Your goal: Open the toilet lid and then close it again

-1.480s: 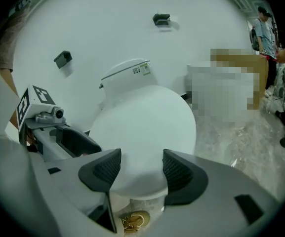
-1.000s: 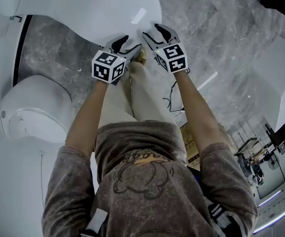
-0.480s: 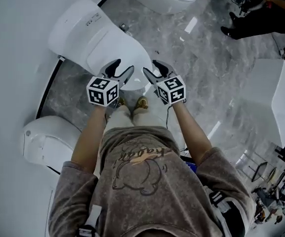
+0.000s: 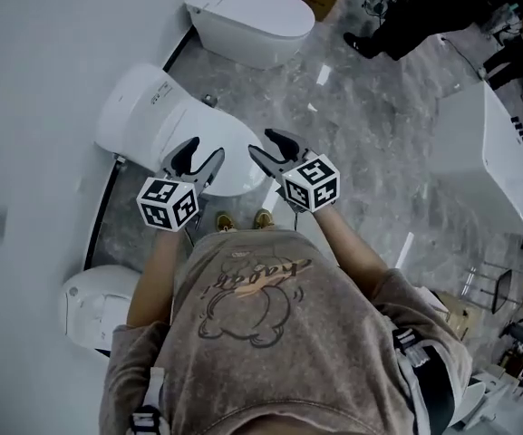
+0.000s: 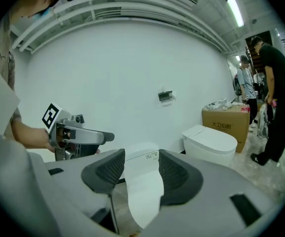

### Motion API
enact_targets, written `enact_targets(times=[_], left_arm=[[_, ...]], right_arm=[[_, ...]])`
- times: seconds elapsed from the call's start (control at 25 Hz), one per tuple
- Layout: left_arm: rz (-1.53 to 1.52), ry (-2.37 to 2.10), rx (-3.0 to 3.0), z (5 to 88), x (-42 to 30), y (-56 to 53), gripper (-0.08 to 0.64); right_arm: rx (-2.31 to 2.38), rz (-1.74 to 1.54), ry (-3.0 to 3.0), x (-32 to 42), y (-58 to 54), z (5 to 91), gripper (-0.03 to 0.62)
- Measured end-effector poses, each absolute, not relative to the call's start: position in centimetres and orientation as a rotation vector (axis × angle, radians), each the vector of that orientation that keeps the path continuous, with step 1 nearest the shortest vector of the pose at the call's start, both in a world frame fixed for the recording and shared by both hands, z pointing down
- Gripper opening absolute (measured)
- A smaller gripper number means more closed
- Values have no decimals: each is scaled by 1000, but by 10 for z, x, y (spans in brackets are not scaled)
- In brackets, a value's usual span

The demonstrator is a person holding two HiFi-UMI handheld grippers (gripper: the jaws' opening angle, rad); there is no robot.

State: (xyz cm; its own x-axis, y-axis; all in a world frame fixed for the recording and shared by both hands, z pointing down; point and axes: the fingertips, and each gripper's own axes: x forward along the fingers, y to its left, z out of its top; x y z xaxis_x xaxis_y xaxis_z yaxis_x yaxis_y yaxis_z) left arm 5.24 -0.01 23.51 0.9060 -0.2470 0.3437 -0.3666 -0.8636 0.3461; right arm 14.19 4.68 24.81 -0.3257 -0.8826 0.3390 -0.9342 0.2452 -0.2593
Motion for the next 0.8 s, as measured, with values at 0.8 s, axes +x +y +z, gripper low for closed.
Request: enact_targets(times=[0.8], left_arm=[[205, -735, 2786, 226, -1, 30, 9]], right_arm=[[2022, 318, -2304, 149, 117, 228, 29]])
